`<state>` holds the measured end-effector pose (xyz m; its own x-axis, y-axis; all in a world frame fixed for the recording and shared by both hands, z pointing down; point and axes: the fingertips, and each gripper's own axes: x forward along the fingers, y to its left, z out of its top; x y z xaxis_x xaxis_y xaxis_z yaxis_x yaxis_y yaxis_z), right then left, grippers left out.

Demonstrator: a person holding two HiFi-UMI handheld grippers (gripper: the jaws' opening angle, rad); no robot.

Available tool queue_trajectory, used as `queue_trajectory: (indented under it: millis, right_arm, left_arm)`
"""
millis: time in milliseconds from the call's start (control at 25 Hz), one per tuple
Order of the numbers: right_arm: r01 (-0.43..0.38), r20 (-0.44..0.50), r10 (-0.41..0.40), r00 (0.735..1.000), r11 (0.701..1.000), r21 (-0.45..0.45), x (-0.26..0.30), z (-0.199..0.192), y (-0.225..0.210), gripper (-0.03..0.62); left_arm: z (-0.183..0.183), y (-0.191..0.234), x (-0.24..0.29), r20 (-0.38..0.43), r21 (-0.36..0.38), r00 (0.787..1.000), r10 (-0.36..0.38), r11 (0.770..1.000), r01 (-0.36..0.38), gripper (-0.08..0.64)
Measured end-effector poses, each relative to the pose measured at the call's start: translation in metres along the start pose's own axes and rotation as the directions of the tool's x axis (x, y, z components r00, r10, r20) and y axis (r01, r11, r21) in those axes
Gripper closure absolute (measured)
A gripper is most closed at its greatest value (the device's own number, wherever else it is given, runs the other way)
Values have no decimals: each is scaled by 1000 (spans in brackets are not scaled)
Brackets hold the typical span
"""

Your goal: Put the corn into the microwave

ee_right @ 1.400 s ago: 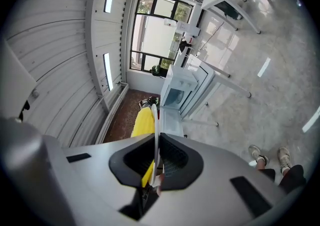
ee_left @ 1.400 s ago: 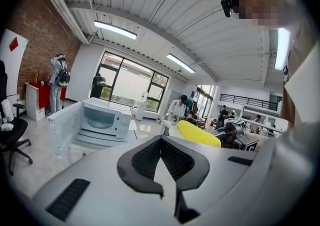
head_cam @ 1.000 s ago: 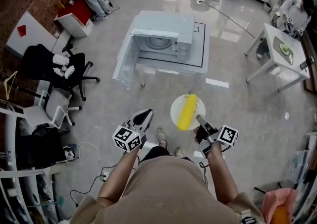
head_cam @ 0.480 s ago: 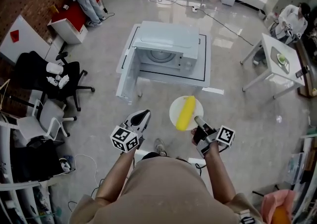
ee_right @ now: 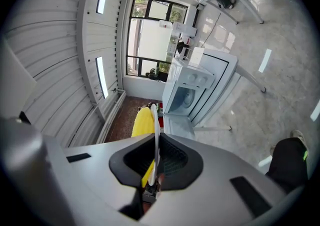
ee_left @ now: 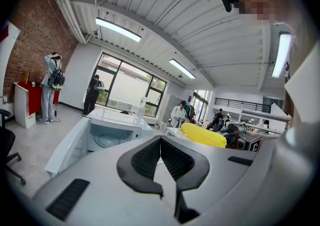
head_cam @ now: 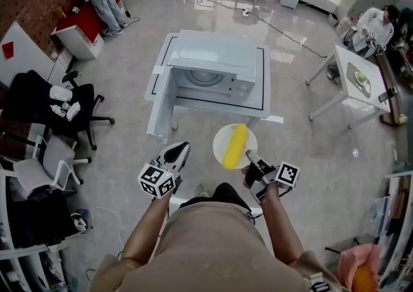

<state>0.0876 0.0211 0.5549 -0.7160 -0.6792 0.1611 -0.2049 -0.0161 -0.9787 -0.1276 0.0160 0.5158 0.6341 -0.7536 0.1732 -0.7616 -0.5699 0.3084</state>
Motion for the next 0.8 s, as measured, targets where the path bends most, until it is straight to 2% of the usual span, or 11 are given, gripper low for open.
queue_trajectory:
  millis: [400, 800]
  right_arm:
    - [6, -66, -5, 998, 1000, 4, 29, 44, -14, 572]
    - [-1, -159, -7, 987, 999, -49, 74, 105, -14, 572]
  left_arm:
    - [5, 20, 36, -5, -16, 997, 79, 997, -79, 555]
    - [31, 37, 86, -26, -18, 984, 179, 984, -179, 555]
